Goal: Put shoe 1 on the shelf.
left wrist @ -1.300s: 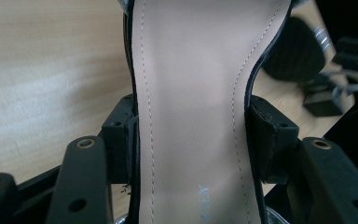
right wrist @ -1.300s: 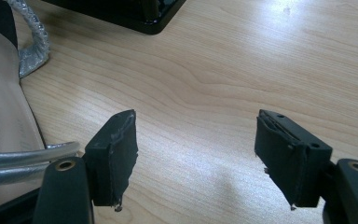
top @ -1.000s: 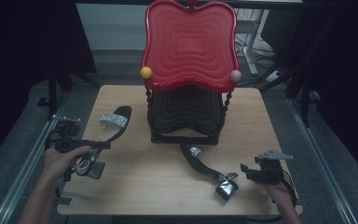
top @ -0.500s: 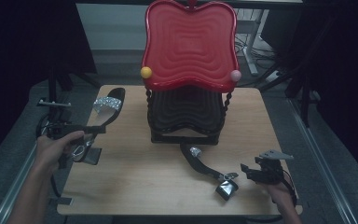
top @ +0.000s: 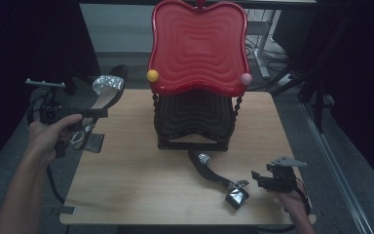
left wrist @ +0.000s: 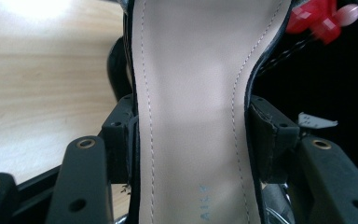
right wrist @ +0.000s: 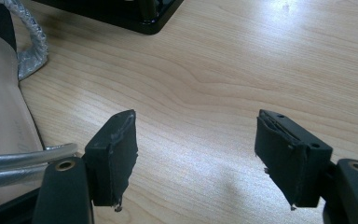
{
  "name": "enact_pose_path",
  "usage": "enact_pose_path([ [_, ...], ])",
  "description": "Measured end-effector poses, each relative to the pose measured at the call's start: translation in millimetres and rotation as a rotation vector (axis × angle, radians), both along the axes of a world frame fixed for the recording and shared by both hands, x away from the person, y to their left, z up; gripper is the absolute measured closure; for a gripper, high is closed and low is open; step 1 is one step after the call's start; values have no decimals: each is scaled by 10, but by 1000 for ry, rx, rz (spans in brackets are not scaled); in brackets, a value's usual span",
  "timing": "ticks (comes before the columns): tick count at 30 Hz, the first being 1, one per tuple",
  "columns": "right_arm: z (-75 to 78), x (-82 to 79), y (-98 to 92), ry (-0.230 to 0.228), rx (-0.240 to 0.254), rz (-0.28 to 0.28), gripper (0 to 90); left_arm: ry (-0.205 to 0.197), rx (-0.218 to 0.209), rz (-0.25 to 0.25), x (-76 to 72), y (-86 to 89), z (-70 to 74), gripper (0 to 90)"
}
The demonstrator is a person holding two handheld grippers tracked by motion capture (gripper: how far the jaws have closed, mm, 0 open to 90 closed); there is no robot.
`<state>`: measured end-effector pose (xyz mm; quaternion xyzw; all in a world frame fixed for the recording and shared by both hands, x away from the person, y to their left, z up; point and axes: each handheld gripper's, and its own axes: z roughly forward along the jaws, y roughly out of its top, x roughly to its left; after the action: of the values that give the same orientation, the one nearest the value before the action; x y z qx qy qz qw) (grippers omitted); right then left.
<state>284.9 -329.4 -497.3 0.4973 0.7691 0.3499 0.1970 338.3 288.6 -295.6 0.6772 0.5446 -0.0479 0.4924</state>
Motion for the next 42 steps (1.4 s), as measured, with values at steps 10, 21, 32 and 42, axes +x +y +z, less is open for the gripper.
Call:
enact_pose_path([
  [10,-10,8,0,4,4,5,298,-26,2,-18,160,-230,364,427],
  [21,-13,11,-10,6,9,6,298,-54,-4,-26,366,-455,859,427],
  [32,-19,14,-22,7,7,4,298,-68,20,-42,654,-828,1109,427],
  [42,-22,16,-22,7,7,4,297,-71,38,-34,1056,-1219,1318,427],
])
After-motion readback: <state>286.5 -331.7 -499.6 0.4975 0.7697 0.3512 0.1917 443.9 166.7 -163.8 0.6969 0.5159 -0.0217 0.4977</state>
